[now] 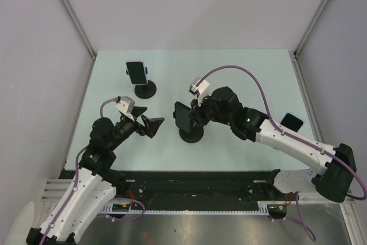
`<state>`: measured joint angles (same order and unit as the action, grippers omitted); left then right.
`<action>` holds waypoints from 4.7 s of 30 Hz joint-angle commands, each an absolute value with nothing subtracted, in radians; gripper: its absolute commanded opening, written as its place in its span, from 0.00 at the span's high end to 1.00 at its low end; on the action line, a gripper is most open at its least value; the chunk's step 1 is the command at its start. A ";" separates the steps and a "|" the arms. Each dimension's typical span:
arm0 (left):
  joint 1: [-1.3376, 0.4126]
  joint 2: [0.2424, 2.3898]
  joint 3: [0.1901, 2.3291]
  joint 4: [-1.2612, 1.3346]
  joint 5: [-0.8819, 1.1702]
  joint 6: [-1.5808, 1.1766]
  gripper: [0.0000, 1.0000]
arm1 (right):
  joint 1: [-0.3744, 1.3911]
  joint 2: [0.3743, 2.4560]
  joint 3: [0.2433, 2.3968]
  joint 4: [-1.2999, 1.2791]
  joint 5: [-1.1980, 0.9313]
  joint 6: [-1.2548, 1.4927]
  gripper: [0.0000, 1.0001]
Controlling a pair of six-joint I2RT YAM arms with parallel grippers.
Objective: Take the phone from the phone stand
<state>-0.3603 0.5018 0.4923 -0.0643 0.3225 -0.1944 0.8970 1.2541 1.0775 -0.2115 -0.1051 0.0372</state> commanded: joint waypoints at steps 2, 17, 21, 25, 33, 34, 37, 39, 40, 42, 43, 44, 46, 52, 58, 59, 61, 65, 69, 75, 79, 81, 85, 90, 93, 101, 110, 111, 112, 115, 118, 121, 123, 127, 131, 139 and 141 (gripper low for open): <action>-0.455 0.538 0.549 -0.029 0.249 -0.239 0.00 | 0.960 1.186 1.092 -0.061 -0.008 0.003 1.00; -0.477 0.388 0.373 0.201 0.078 -0.453 0.00 | 0.974 1.141 1.072 -0.057 0.034 -0.025 0.86; -0.477 0.414 0.379 0.179 0.122 -0.417 0.00 | 0.974 1.141 1.074 -0.041 0.009 -0.020 0.44; -0.477 0.503 0.423 0.150 0.191 -0.377 0.00 | 0.974 1.144 1.075 -0.031 -0.018 -0.014 0.21; -0.477 0.620 0.465 0.127 0.245 -0.293 0.01 | 0.965 1.207 1.132 -0.100 0.051 0.014 0.13; -0.477 0.636 0.468 0.127 0.250 -0.285 0.01 | 0.960 1.218 1.143 -0.106 0.054 0.031 0.13; -0.476 0.663 0.472 0.132 0.265 -0.261 0.03 | 0.936 1.258 1.154 -0.118 0.035 0.058 0.13; -0.476 0.672 0.471 0.147 0.281 -0.249 0.02 | 0.920 1.284 1.160 -0.123 0.026 0.080 0.16; -0.477 0.672 0.468 0.155 0.287 -0.245 0.02 | 0.919 1.293 1.160 -0.126 0.020 0.083 0.16; -0.477 0.681 0.463 0.175 0.301 -0.241 0.02 | 0.916 1.308 1.160 -0.130 0.017 0.086 0.19; -0.477 0.683 0.462 0.178 0.305 -0.239 0.02 | 0.916 1.313 1.160 -0.133 0.014 0.087 0.21; -0.477 0.690 0.459 0.186 0.313 -0.236 0.02 | 0.914 1.316 1.160 -0.133 0.012 0.086 0.23; -0.477 0.701 0.456 0.192 0.322 -0.236 0.03 | 0.916 1.327 1.160 -0.137 0.009 0.089 0.28; -0.477 0.753 0.449 0.247 0.356 -0.218 0.06 | 0.911 1.338 1.158 -0.170 -0.018 0.084 0.50; -0.476 0.808 0.474 0.262 0.417 -0.189 0.15 | 0.919 1.315 1.157 -0.224 -0.022 0.072 0.93; -0.477 0.813 0.477 0.264 0.442 -0.183 0.16 | 0.923 1.309 1.158 -0.229 -0.015 0.072 0.98; -0.477 0.831 0.482 0.267 0.477 -0.179 0.18 | 0.927 1.301 1.158 -0.241 -0.005 0.072 1.00; -0.479 0.853 0.483 0.273 0.515 -0.172 0.23 | 0.931 1.292 1.158 -0.253 -0.002 0.068 1.00; -0.479 0.882 0.497 0.273 0.500 -0.158 0.27 | 0.940 1.279 1.152 -0.253 -0.003 0.069 1.00; -0.482 0.948 0.543 0.275 0.502 -0.126 0.32 | 0.950 1.276 1.141 -0.233 -0.017 0.077 1.00; -0.489 0.989 0.564 0.275 0.508 -0.114 0.38 | 0.953 1.275 1.137 -0.230 -0.021 0.075 1.00; -0.495 1.002 0.571 0.275 0.512 -0.110 0.39 | 0.953 1.273 1.135 -0.229 -0.021 0.074 1.00; -0.497 1.019 0.574 0.278 0.509 -0.107 0.57 | 0.956 1.272 1.134 -0.229 -0.025 0.072 1.00; -0.497 1.026 0.569 0.293 0.491 -0.118 0.76 | 0.971 1.264 1.132 -0.239 -0.025 0.063 1.00; -0.497 1.009 0.545 0.320 0.450 -0.136 0.97 | 0.985 1.256 1.132 -0.244 -0.026 0.051 1.00; -0.480 0.968 0.491 0.351 0.383 -0.201 1.00 | 0.992 1.216 1.089 -0.241 -0.060 0.032 1.00; -0.423 0.943 0.440 0.391 0.413 -0.268 1.00 | 0.974 1.175 1.046 -0.224 -0.083 0.021 1.00; -0.420 0.942 0.437 0.394 0.419 -0.273 1.00 | 0.971 1.174 1.043 -0.218 -0.090 0.020 1.00; -0.417 0.942 0.436 0.396 0.422 -0.281 1.00 | 0.969 1.173 1.040 -0.215 -0.097 0.020 1.00; -0.410 0.940 0.430 0.405 0.433 -0.291 0.99 | 0.966 1.164 1.028 -0.203 -0.106 0.012 1.00; -0.397 0.942 0.422 0.410 0.440 -0.310 1.00 | 0.959 1.155 1.020 -0.193 -0.135 0.006 1.00; -0.374 0.943 0.414 0.413 0.439 -0.337 1.00 | 0.953 1.143 1.008 -0.173 -0.167 0.006 1.00; -0.356 0.953 0.410 0.413 0.428 -0.362 1.00 | 0.951 1.138 1.002 -0.161 -0.186 0.003 1.00; -0.341 0.972 0.410 0.413 0.423 -0.388 1.00 | 0.951 1.132 0.991 -0.149 -0.235 0.002 1.00; -0.341 0.988 0.417 0.413 0.439 -0.400 1.00 | 0.950 1.135 0.985 -0.137 -0.238 0.002 1.00; -0.376 0.855 0.384 0.413 0.517 -0.382 0.50 | 0.942 1.140 0.983 -0.130 -0.124 0.012 1.00; -0.406 0.825 0.371 0.411 0.502 -0.364 0.37 | 0.940 1.146 0.983 -0.130 -0.112 0.012 1.00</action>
